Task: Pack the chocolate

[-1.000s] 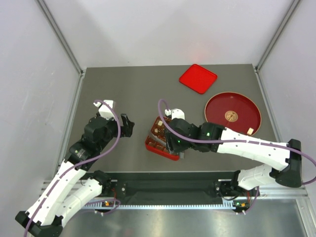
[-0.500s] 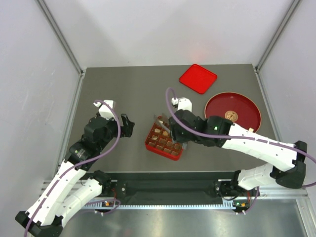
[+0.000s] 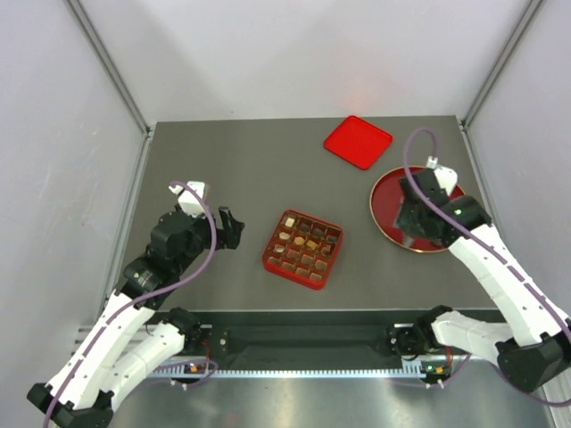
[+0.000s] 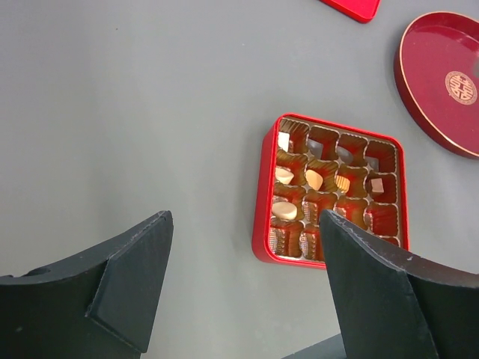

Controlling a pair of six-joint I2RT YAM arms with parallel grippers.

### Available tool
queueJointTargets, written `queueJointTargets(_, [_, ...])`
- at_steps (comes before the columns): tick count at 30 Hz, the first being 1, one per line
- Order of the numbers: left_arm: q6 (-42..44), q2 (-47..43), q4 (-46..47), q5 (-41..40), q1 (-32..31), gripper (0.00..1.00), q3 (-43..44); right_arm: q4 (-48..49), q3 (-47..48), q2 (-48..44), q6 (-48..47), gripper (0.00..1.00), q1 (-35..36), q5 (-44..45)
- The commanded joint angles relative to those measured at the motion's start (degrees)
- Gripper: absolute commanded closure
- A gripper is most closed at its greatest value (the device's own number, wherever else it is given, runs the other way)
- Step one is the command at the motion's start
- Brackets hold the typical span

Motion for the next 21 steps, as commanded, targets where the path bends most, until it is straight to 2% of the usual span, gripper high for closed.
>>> queueJointTargets(1, [-0.4,-1.2,0.8,0.8,-0.2,0.16,0.0,-4.1,-1.2,-3.2,-2.1,0.57,-8.9,-0.3])
queueJointTargets(7, [-0.4,-2.3,1.3,1.9,-0.3,0.16,-0.1,-2.0,-4.4,-4.9,-4.7,0.57,-21.3,-4.5])
queueJointTargets(10, [-0.4,-2.9,1.2,1.5,-0.8,0.16,-0.1,-2.3,-4.1,-3.1,-6.3,0.57,-24.6,-4.9])
queueJointTargets(21, [-0.5,-4.3,1.1,-0.4,-1.8,0.15,-0.1,-2.7,-5.2,-1.4,-9.2,0.58,-29.6,-3.5])
